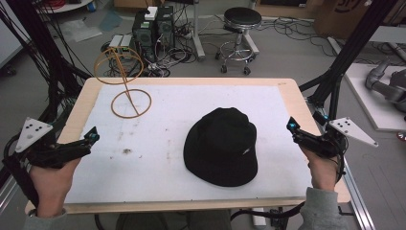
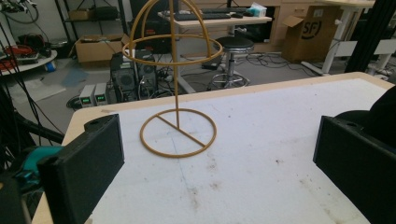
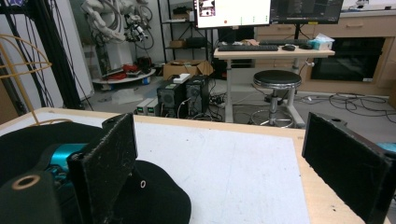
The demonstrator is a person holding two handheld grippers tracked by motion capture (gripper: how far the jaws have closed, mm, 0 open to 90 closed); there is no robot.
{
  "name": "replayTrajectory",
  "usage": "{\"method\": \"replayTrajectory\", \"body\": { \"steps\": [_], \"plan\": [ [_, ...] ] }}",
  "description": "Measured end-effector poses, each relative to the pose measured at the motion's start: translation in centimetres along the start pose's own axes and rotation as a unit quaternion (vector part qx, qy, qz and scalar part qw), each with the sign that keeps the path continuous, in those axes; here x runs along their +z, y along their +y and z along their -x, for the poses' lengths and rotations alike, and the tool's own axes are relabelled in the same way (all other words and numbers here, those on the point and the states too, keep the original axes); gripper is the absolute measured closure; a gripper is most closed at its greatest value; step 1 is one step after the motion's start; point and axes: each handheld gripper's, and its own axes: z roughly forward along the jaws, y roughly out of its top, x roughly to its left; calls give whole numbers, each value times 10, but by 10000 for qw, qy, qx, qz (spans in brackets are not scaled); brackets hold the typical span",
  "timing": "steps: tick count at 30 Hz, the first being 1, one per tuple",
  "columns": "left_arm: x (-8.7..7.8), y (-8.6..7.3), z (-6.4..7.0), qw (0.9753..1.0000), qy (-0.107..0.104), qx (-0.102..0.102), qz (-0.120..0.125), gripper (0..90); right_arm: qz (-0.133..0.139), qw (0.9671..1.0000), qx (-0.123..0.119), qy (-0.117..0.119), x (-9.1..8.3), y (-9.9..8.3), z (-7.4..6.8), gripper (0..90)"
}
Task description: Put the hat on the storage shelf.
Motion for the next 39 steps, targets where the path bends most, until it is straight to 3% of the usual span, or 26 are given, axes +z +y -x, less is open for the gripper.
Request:
{"method": "replayTrajectory", "body": {
  "steps": [21,30,39],
  "plan": [
    [1,0,0,10000,-18,4,-10,21,-92,9997,-25,233,2,0,-2,100],
    [-3,2,-6,10000,26,-59,60,21,-151,9978,-161,618,11,1,-15,100],
    [-4,3,-6,10000,13,-68,60,21,-292,9924,-428,1118,25,6,-35,100]
  ]
}}
